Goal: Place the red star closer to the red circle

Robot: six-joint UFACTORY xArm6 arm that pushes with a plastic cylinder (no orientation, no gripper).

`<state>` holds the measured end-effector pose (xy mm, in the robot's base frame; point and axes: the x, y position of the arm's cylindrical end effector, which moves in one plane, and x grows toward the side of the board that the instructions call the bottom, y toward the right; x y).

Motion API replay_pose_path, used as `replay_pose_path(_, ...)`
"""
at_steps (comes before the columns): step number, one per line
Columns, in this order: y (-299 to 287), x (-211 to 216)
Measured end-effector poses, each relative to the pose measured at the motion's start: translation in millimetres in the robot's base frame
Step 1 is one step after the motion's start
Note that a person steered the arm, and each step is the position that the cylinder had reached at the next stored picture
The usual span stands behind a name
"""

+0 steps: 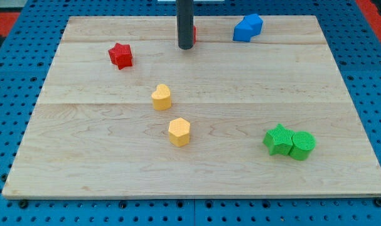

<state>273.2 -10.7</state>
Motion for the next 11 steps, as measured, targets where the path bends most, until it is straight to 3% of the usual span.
replay_pose_path(1, 1.9, 2.3)
replay_pose_path(2, -14.1, 77.0)
replay_pose_path(3, -95.2, 114.2)
replay_pose_path(4, -171.7, 113.1)
replay_pose_path(6, -95.1, 59.0)
replay_pose_path(7, -90.0, 89.0)
replay_pose_path(8, -125.0, 85.9)
replay_pose_path(9, -109.3, 34.6)
replay_pose_path(10, -84.5, 31.3)
replay_pose_path(11, -98.8, 50.7)
